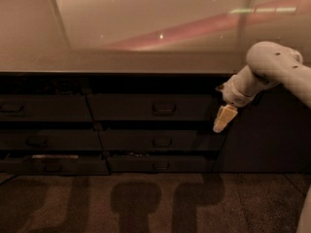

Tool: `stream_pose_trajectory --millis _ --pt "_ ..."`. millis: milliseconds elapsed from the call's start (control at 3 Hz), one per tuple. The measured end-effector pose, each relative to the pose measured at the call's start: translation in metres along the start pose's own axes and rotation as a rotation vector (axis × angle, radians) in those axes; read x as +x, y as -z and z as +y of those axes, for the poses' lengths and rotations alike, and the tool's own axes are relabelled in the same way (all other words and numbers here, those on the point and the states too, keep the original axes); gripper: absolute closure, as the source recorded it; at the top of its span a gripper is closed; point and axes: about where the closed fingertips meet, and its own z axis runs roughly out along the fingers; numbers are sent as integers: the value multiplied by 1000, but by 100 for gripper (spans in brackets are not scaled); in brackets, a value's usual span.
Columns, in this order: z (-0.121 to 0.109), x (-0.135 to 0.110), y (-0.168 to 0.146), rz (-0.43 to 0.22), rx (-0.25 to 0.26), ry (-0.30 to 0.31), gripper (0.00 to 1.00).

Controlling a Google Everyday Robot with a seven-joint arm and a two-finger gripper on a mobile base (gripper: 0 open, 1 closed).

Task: Open top drawer

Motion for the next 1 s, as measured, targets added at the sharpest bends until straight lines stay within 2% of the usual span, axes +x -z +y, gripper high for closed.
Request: stream_pose_trajectory --millis 333,667,1000 --pt "14 21 -22 -168 -145 0 0" --pt "14 21 -22 -168 -145 0 0" --pt "0 16 -12 -89 -84 -64 0"
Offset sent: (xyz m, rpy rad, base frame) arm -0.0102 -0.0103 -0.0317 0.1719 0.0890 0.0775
